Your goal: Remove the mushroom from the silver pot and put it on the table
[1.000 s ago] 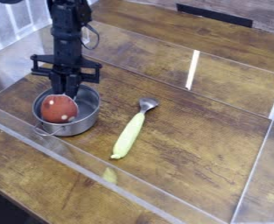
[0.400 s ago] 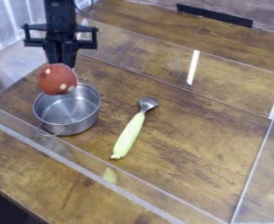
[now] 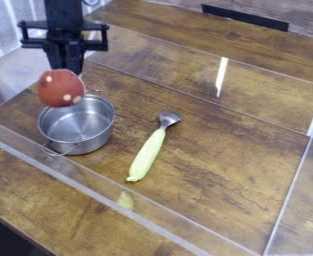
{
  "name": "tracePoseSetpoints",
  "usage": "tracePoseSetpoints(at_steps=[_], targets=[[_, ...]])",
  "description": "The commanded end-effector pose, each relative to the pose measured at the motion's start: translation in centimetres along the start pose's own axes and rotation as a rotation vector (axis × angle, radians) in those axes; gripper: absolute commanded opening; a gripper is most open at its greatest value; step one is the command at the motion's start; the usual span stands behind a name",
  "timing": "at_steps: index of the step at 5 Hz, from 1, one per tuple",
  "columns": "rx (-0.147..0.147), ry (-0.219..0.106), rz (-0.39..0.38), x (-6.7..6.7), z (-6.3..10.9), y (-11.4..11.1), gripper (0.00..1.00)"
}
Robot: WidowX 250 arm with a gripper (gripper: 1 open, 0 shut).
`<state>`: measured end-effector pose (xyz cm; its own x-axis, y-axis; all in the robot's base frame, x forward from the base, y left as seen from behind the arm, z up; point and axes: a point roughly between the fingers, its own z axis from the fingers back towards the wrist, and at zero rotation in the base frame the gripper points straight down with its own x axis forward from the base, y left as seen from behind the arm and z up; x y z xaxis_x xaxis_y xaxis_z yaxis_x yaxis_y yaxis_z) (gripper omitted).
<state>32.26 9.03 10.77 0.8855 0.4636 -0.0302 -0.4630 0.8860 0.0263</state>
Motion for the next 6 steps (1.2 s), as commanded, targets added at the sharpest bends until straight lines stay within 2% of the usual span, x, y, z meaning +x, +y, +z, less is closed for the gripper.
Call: tracePoseSetpoints(at_steps=[1, 2, 3, 4, 5, 6], targets=[[-0.004, -0.094, -0.036, -0.2, 3.1, -0.8, 0.0], [0.01, -0.093, -0.037, -0.3, 3.3, -1.0, 0.0], [0.023, -0.088, -0.006, -0.9, 4.1, -1.4, 1.0], [0.032, -0.085, 0.039, -1.3, 4.4, -1.7, 0.0], [0.045, -0.076, 0.067, -1.4, 2.8, -1.1, 1.0], [0.056, -0.071, 0.09, -1.3, 1.2, -0.4, 1.0]])
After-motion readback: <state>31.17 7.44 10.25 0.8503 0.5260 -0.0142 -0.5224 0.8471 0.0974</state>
